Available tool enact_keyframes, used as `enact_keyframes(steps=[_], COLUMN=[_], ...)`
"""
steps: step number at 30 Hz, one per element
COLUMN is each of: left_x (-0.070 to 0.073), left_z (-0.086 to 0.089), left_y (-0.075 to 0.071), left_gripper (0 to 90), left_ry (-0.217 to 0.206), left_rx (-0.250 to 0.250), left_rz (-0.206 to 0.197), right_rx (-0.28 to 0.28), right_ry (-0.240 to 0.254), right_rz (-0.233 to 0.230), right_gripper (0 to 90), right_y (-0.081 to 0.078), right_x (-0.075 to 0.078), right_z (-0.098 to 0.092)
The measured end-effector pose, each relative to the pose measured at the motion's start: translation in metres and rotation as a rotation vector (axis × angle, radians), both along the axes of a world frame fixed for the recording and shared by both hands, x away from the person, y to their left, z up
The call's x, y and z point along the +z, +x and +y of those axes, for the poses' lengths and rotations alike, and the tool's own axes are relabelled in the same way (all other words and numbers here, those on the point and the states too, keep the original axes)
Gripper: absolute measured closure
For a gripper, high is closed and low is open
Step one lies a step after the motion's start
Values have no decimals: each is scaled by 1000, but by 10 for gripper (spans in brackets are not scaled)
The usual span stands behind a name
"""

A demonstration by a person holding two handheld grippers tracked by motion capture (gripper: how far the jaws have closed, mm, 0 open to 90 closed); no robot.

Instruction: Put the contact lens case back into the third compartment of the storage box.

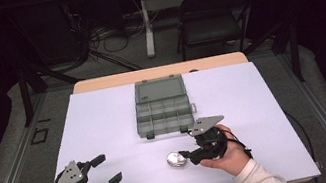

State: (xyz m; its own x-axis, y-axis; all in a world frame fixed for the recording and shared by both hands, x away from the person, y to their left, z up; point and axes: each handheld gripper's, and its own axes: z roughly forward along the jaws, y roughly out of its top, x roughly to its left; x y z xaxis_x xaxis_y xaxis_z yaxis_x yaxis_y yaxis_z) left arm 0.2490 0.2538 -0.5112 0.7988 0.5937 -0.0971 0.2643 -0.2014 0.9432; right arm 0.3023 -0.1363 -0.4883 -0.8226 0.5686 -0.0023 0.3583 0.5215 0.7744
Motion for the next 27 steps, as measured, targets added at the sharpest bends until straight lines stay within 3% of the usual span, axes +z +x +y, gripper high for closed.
enact_keyframes(steps=[3, 9, 13, 27], left_x=[0, 0, 0, -1], left_z=[0, 0, 0, -1], left_y=[0, 0, 0, 1], left_gripper=[158, 158, 158, 159], left_ry=[2, 4, 4, 9], left_rx=[-1, -2, -1, -5], left_rz=[1, 3, 4, 5], right_rx=[19, 82, 112, 159], right_ry=[-15, -103, -140, -197], right_rz=[11, 64, 70, 85], right_gripper=[293, 305, 346, 347], right_y=[1, 3, 5, 13], right_x=[1, -6, -12, -20], right_z=[2, 13, 19, 30])
